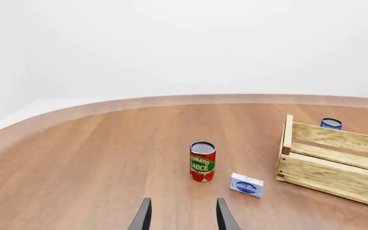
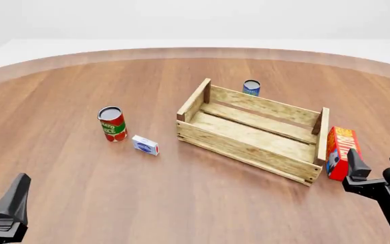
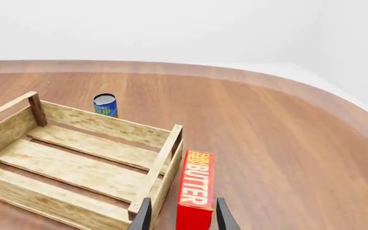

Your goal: Pick up the butter and put it in the tray.

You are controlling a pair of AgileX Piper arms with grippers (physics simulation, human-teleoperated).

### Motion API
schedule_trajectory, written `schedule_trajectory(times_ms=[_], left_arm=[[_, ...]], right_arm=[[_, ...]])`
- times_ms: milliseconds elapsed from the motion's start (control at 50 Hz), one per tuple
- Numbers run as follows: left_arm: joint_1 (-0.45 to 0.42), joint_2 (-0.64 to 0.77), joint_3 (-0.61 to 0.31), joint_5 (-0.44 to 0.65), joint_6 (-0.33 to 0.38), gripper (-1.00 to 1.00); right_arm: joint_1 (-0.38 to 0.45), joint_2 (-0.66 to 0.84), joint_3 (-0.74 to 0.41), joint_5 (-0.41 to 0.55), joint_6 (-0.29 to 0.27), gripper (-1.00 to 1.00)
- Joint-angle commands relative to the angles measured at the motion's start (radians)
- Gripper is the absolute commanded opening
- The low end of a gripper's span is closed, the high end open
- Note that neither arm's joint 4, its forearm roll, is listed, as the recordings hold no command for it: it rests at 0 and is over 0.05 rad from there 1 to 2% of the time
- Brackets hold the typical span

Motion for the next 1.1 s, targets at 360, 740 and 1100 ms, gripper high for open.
schedule_trajectory(times_ms=[360,740,1100], left_arm=[[0.000,0.000,0.000,0.000,0.000,1.00],[0.000,0.000,0.000,0.000,0.000,1.00],[0.000,0.000,0.000,0.000,0.000,1.00]], right_arm=[[-0.048,0.336,-0.001,-0.294,0.010,1.00],[-0.046,0.383,-0.025,-0.295,0.008,1.00],[-0.045,0.465,-0.091,-0.295,0.007,1.00]])
